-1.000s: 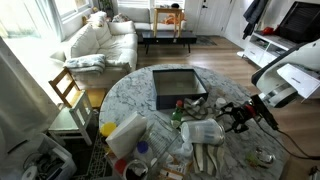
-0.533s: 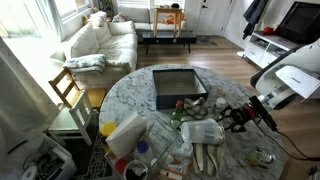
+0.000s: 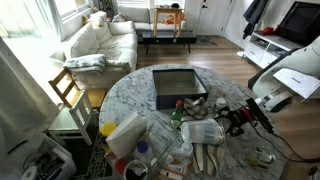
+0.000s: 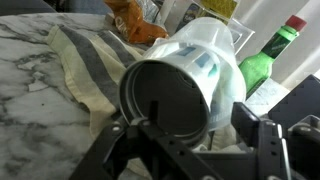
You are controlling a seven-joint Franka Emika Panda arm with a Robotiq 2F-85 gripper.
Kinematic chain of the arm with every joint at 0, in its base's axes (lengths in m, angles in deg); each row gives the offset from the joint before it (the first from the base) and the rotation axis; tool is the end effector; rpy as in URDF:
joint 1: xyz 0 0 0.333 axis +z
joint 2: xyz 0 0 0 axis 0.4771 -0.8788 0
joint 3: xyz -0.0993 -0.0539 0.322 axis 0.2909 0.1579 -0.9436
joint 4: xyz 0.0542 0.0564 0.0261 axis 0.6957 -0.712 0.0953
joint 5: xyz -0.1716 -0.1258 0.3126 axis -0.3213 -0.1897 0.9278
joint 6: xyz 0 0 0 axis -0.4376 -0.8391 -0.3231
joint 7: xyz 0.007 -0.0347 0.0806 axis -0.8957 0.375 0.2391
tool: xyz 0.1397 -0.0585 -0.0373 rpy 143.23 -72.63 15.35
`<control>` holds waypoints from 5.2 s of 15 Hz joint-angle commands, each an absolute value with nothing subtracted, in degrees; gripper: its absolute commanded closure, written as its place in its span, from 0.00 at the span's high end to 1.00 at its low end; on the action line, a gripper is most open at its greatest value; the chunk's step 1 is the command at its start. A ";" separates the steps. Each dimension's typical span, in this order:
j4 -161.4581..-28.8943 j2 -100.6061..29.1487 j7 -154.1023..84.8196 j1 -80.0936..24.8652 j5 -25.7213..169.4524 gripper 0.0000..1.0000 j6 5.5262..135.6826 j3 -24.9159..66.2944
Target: Put the plastic jar on it's side then take the metal cup out of it
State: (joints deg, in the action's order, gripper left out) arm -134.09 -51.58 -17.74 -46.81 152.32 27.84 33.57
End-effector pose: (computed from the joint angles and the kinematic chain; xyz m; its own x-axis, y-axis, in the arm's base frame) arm 0.4293 -0.1322 0.1356 0.3551 -0.3686 -0.8591 -0.8679 0.2113 -0.4495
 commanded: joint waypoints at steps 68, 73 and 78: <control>-138.60 -24.39 -40.36 -37.84 88.13 0.01 70.72 27.12; -141.54 -22.03 -41.62 -36.92 83.90 0.01 74.77 26.29; -143.73 -20.08 -45.84 -36.23 75.77 0.01 76.05 26.00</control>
State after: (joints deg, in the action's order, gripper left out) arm -140.67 -22.36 -42.79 -36.67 80.55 74.24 26.09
